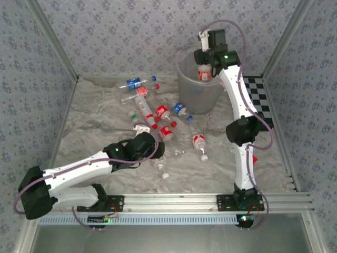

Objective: Put the plastic bottles in the bin

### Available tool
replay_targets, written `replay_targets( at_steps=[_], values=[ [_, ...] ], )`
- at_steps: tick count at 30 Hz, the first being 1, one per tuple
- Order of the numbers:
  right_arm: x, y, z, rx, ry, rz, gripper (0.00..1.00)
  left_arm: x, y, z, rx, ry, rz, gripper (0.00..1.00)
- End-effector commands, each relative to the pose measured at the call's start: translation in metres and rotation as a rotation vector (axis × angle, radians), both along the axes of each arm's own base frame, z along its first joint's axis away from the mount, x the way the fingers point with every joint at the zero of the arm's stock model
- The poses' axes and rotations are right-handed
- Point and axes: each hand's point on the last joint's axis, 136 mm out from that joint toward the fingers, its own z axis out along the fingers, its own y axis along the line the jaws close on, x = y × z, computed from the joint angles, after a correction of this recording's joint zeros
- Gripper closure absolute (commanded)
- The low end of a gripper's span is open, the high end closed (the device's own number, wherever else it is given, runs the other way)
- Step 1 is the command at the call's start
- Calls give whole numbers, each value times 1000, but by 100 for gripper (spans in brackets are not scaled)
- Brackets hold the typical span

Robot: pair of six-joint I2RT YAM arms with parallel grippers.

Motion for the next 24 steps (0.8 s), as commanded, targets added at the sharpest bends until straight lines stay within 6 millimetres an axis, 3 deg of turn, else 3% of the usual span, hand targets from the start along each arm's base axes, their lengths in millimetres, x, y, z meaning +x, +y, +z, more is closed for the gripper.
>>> replay_targets(
  at_steps=[1,5,8,11,13,18,24],
  values=[
    [-3,-10,-32,-42,100,-3,73,-3,9,3,5,3,40,0],
    [-2,-15,-79,-57,220,-13,72,-4,8,3,-23,1,37,0],
    [-1,-21,-101,-44,273,-36,68,-4,9,5,-23,-5,38,0],
    [-3,-22,-110,-51,297,-40,35,-6,9,4,-21,-2,29,0],
    [-8,-21,-110,-67,309,-42,25,-8,8,0,-24,10,23,0],
    [-11,-23,-80,-77,247,-42,20,-12,9,-7,-30,38,31,0],
    [-30,-23,-9,-45,121,-29,13,-15,2,-11,-55,56,11,0]
  ],
)
